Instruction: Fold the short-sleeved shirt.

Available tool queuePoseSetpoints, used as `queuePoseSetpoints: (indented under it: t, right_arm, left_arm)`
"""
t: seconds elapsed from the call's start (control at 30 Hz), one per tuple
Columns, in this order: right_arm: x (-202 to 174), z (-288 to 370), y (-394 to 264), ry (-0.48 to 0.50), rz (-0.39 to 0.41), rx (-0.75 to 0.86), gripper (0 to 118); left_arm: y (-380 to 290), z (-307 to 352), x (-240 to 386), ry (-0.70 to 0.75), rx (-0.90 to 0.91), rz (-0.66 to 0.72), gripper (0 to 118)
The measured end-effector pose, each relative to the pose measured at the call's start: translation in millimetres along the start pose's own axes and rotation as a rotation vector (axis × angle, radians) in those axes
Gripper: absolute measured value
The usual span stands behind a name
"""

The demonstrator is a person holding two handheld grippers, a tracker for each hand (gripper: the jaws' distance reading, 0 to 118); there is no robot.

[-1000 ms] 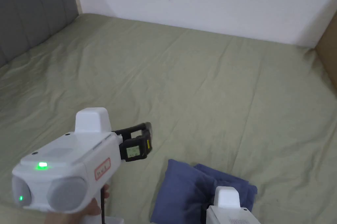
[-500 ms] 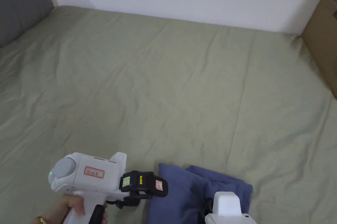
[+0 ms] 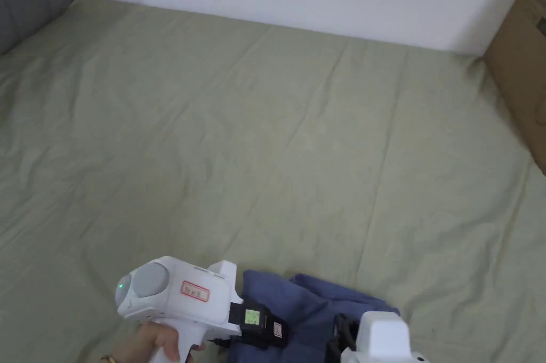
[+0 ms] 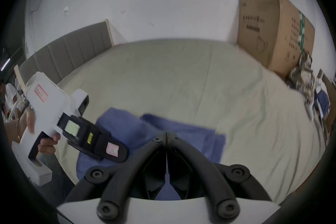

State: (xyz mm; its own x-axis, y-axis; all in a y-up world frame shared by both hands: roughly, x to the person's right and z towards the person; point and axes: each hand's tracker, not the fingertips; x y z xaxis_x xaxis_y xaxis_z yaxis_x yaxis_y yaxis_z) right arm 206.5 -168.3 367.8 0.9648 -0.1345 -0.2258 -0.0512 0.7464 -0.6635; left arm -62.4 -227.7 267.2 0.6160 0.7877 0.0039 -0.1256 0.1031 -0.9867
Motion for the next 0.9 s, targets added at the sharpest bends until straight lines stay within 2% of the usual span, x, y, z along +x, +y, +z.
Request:
queuePoseSetpoints:
  t: [0.1,0.13,0.2,0.23,0.3,0.47,0.63,0.8,0.9]
  right_arm:
    - [5.1,24.9,22.2,0.007,0.063,0.084,0]
    - [4.4,35.8,31.3,0.106,0.024,0.159,0]
    - [9.1,51.5,42.9,0.12,0.007,0.205,0]
    - [12.3,58.3,47.6,0.086,0.039,0.227,0]
    - [15.7,69.1,56.6,0.1,0.019,0.256,0]
    - [18.6,83.0,70.0,0.075,0.012,0.29,0]
    - [20.4,78.6,74.3,0.065,0.018,0.303,0]
    - [14.6,67.3,74.0,0.038,0.046,0.265,0]
    - [10.6,58.8,75.7,0.019,0.062,0.235,0]
  left_arm:
    - [1.9,9.1,27.0,0.101,-0.019,-0.032,18]
    - [1.7,15.5,35.7,0.101,-0.015,-0.049,18]
    - [3.7,36.2,50.7,0.15,-0.011,-0.084,18]
    - [5.2,50.8,54.5,0.188,-0.004,-0.094,18]
    - [6.7,83.1,52.9,0.249,0.019,-0.101,18]
    - [13.9,186.7,16.5,0.457,0.078,-0.084,18]
    - [28.6,288.2,-40.8,0.734,0.16,0.034,18]
    - [44.5,347.0,-90.4,0.949,0.21,0.095,19]
    - [54.6,361.2,-118.8,1.089,0.219,0.115,27]
